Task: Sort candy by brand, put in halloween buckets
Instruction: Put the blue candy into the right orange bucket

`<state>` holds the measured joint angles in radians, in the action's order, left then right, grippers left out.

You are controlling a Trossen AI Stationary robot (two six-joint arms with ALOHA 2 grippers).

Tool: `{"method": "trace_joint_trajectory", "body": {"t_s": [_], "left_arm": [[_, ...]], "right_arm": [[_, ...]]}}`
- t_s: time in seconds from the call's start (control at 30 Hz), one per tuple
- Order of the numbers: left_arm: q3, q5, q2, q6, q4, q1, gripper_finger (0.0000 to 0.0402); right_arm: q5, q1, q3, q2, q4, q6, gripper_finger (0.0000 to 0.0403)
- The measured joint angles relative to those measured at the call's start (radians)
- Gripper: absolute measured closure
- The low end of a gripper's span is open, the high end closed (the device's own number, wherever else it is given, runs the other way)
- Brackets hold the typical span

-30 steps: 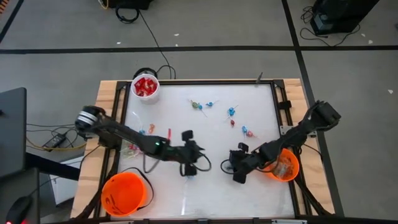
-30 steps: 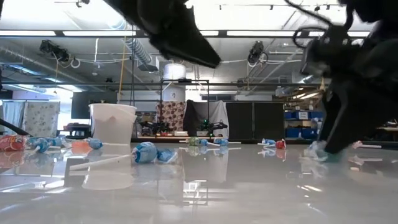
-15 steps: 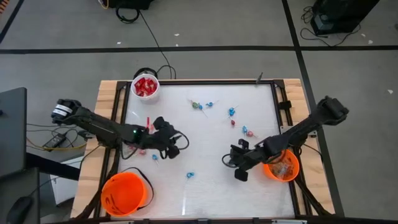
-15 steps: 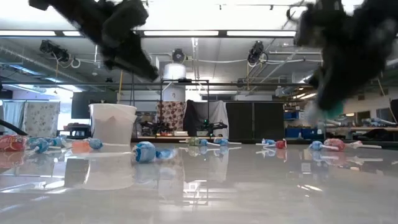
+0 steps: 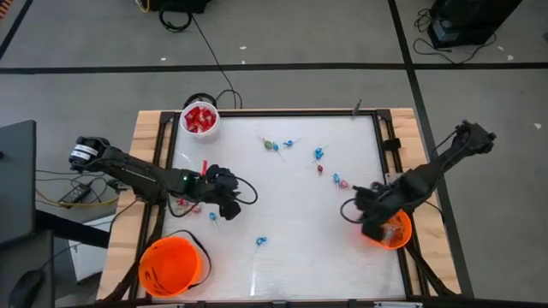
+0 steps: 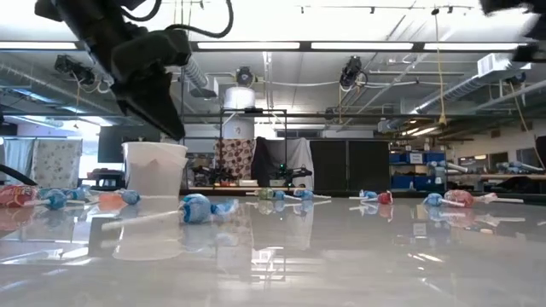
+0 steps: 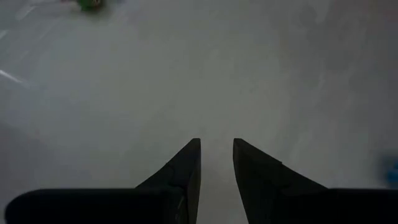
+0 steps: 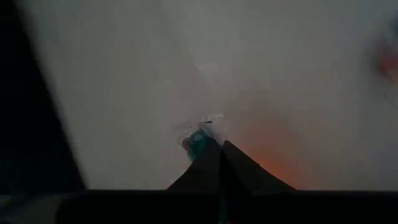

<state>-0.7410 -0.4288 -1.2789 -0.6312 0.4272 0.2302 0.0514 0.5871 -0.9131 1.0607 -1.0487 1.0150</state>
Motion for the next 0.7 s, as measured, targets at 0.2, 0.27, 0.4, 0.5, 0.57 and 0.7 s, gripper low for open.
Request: {"method": "trace_joint_trajectory", "body": {"t_s": [0.2, 0.27, 0.4, 0.5, 0.57, 0.7], "left_arm": [[0.001, -0.001, 0.001, -0.006, 0.019, 0.0, 0.0302], [0.001, 0.002, 0.001, -0.006, 0.017, 0.001, 0.0302], [0.001, 0.013, 0.001, -0.006, 0.022, 0.001, 0.0302], [0.001, 0.014, 0.001, -0.006, 0.022, 0.001, 0.0302], [0.001, 0.014, 0.001, -0.006, 0.023, 0.001, 0.0302], [0.001, 0.014, 0.001, 0.032, 0.021, 0.001, 0.0302]], "right_arm": [[-0.052, 0.097, -0.005, -0.038, -0.16, 0.189, 0.0388], [-0.082, 0.13, -0.006, -0.032, -0.182, 0.237, 0.0388], [-0.099, 0.19, -0.004, -0.019, -0.208, 0.3, 0.039], [-0.097, 0.226, 0.01, -0.006, -0.205, 0.355, 0.0387], [-0.087, 0.249, 0.029, 0.01, -0.205, 0.381, 0.0378], [-0.071, 0.284, 0.061, 0.042, -0.206, 0.418, 0.0349]]}}
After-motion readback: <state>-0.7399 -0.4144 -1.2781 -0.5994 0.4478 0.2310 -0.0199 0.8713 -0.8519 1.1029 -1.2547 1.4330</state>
